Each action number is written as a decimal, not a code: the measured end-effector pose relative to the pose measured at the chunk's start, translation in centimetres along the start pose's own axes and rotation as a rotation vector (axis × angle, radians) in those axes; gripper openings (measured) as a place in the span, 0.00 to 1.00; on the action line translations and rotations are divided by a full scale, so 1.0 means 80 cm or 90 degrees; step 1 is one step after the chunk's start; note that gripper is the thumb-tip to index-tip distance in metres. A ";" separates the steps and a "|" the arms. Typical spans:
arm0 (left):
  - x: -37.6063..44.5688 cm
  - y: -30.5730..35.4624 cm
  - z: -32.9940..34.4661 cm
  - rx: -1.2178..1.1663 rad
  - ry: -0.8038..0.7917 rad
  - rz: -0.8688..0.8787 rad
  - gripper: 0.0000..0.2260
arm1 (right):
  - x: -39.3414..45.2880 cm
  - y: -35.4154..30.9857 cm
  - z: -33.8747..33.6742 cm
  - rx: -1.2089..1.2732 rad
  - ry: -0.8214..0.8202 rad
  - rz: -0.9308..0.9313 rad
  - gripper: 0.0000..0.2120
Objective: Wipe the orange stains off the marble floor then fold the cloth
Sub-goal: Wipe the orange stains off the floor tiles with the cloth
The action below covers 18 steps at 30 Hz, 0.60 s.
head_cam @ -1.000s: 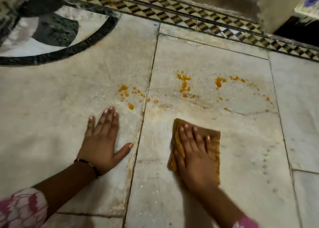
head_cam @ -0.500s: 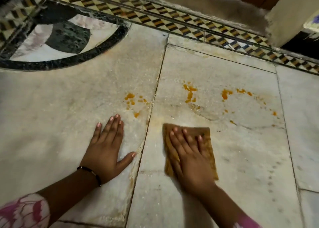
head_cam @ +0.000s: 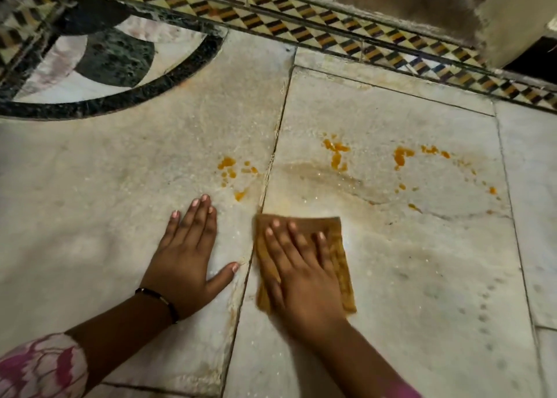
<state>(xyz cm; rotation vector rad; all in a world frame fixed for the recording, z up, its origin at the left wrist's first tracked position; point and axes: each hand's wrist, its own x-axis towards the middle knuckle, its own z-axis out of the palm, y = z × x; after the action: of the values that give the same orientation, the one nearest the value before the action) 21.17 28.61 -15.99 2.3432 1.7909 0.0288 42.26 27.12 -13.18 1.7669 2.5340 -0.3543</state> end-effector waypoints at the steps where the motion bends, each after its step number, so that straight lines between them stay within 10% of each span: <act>1: 0.000 0.000 0.001 -0.003 0.004 0.001 0.39 | -0.028 0.009 -0.001 -0.014 -0.018 0.027 0.28; 7: -0.001 0.001 0.003 -0.004 0.014 0.006 0.39 | 0.046 0.089 -0.025 -0.111 0.010 0.182 0.31; 11: 0.000 0.000 0.002 0.003 0.005 0.001 0.39 | 0.126 0.026 -0.013 -0.029 0.023 0.087 0.31; 18: 0.000 -0.003 0.003 -0.010 0.000 0.004 0.39 | -0.057 0.056 0.006 -0.018 -0.007 0.000 0.27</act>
<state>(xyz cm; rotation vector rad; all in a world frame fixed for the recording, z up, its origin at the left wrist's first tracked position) 20.96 28.62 -16.25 2.3388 1.7771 0.0435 47.96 24.26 -13.67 1.7495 2.5191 -0.3263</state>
